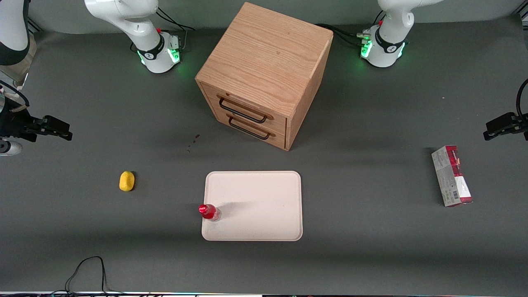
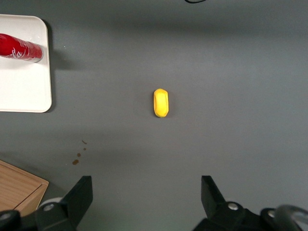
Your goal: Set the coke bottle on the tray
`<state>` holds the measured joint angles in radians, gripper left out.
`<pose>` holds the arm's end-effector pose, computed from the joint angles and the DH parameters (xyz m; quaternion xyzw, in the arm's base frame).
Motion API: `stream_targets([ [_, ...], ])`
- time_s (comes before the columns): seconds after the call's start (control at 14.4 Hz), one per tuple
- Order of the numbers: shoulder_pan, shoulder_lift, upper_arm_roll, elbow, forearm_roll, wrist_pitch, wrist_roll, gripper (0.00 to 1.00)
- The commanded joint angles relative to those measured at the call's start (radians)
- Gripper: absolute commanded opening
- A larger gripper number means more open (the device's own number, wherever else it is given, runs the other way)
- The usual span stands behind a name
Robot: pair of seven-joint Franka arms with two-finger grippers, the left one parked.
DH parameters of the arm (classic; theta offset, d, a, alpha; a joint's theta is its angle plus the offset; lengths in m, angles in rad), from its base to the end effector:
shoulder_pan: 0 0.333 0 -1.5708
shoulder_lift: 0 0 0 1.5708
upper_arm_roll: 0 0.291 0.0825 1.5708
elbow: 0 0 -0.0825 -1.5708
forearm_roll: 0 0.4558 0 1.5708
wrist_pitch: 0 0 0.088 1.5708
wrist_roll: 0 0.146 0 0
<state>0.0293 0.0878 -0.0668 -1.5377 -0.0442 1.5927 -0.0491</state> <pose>0.6498 -0.0295 0.5246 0.9995 0.0067 -0.0174 0.0243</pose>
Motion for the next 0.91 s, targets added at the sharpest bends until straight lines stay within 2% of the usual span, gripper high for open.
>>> stream_targets([
  [0.0, -0.012, -0.023, 0.009, -0.013, -0.002, -0.007, 0.008, 1.00],
  [0.84, 0.008, -0.013, -0.034, -0.001, 0.010, -0.013, 0.008, 1.00],
])
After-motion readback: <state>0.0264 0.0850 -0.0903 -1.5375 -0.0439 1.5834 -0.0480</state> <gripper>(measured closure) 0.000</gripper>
